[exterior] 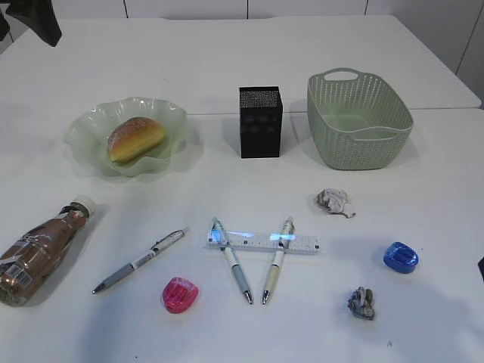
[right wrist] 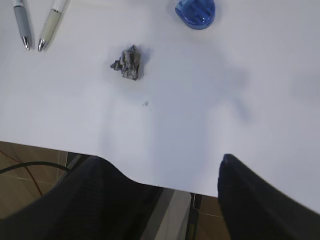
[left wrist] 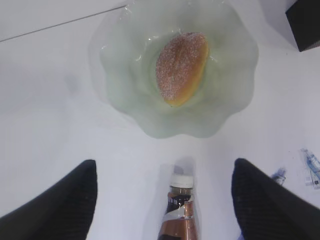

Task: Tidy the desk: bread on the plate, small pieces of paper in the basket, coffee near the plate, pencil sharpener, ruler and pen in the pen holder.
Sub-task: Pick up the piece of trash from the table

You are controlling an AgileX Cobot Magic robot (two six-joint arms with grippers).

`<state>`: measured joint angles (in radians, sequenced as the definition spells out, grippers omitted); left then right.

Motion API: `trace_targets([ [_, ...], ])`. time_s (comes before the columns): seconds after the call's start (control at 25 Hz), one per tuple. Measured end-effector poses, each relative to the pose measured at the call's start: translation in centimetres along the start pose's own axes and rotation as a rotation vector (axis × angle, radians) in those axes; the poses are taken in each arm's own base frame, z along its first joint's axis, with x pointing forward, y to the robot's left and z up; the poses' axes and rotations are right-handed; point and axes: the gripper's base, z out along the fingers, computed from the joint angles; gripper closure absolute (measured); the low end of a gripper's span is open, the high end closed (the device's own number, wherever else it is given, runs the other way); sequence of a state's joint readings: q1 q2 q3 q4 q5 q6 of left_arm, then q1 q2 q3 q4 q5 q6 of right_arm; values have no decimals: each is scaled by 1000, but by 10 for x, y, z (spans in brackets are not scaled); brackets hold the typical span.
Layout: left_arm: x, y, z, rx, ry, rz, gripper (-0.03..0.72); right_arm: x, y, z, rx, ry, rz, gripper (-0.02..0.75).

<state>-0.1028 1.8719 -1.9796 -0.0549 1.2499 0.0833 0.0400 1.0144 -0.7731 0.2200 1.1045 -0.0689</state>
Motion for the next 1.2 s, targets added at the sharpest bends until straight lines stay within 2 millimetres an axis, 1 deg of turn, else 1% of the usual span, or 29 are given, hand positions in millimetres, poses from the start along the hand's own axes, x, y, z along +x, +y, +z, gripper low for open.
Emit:
trace_targets([
  [0.04,3,0,-6,0,-4,0,95,0,1,1,-2,0,-8,181],
  [0.16,12,-2,-24,-1,-18,1,95,-5,11,12,-21,35,-64,181],
  [0.24,17,-3,-38,-3,-40,2,95,-5,11,12,-21,35,-64,181],
  [0.28,18,-4,-46,-4,-56,0,95,-11,24,26,-39,57,-117,181],
  [0.44,25,-5,-70,-6,-98,-2,95,-17,36,49,-47,108,-151,181],
  [0.48,26,-6,-74,-7,-107,-2,95,-20,39,60,-46,138,-158,182],
  [0.52,27,-6,-78,-7,-114,-2,95,-20,39,60,-46,138,-158,182],
  [0.56,27,-6,-80,-7,-118,-3,95,-21,39,60,-46,123,-158,182],
  [0.6,27,-6,-82,-7,-123,-3,95,-27,43,80,-37,189,-161,182],
  [0.68,28,-6,-84,-8,-127,-3,95,-34,45,90,-33,208,-163,182],
  [0.76,28,-6,-85,-8,-128,-3,95,-47,50,103,-21,230,-183,182],
  [0.8,28,-6,-85,-8,-128,-3,95,-47,50,103,-21,230,-183,182],
  [0.84,28,-6,-85,-8,-128,-3,95,-54,53,113,-14,248,-191,182],
  [0.88,28,-6,-84,-8,-127,-5,95,-58,54,110,-15,230,-195,182],
  [0.92,28,-6,-84,-8,-127,-5,95,-58,54,110,-15,230,-195,182],
  [0.96,28,-6,-84,-8,-127,-5,95,-64,55,129,-3,281,-194,182],
  [1.04,28,-6,-84,-8,-127,-5,95,-67,54,138,5,305,-194,182],
  [1.12,28,-6,-84,-8,-127,-5,95,-67,54,141,6,311,-193,182],
  [1.16,28,-6,-84,-8,-127,-5,95,-66,53,148,11,335,-190,182],
  [1.2,28,-6,-84,-8,-127,-5,95,-66,53,151,16,342,-191,182],
])
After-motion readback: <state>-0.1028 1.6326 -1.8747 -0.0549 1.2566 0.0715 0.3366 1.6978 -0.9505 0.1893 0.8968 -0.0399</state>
